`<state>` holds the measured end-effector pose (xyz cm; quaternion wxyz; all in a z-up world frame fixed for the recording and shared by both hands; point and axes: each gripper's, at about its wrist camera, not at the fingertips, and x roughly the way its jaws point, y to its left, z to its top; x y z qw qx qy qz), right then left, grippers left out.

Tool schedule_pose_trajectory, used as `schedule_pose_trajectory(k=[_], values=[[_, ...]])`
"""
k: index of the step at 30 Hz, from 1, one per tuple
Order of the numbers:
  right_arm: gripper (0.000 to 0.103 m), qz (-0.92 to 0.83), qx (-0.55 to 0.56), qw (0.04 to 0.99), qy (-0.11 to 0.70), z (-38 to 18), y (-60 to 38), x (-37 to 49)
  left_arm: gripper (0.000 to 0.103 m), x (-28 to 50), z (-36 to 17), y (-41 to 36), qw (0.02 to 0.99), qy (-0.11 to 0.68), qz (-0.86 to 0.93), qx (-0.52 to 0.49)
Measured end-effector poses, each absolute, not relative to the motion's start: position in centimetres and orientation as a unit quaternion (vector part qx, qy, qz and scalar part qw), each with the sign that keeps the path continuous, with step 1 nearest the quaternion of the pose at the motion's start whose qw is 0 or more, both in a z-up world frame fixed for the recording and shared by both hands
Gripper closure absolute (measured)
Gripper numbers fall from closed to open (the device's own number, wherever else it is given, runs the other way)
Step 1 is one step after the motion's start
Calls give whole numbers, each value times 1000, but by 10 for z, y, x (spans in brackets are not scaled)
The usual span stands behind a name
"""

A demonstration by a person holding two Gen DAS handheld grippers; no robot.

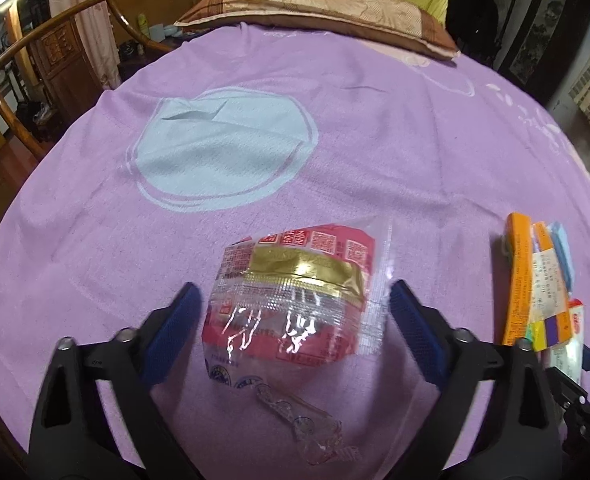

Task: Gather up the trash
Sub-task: 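Grasp the pink snack bag with the left tool while the right tool grasps the white medicine box, then carry snack bag and medicine box to the wastebasket and release both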

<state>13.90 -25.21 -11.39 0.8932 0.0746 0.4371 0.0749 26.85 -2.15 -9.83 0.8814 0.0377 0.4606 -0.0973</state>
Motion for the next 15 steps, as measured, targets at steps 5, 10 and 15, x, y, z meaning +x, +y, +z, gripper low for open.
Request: schedule_pose_trajectory(k=[5, 10, 15], values=[[58, 77, 80, 893, 437, -113, -254, 139, 43, 261, -93, -21, 883, 451, -126, 22], [58, 91, 102, 896, 422, -105, -260, 136, 43, 242, -73, -16, 893, 426, -144, 3], [58, 109, 126, 904, 393, -92, -266, 125, 43, 212, -46, -12, 905, 399, -145, 11]])
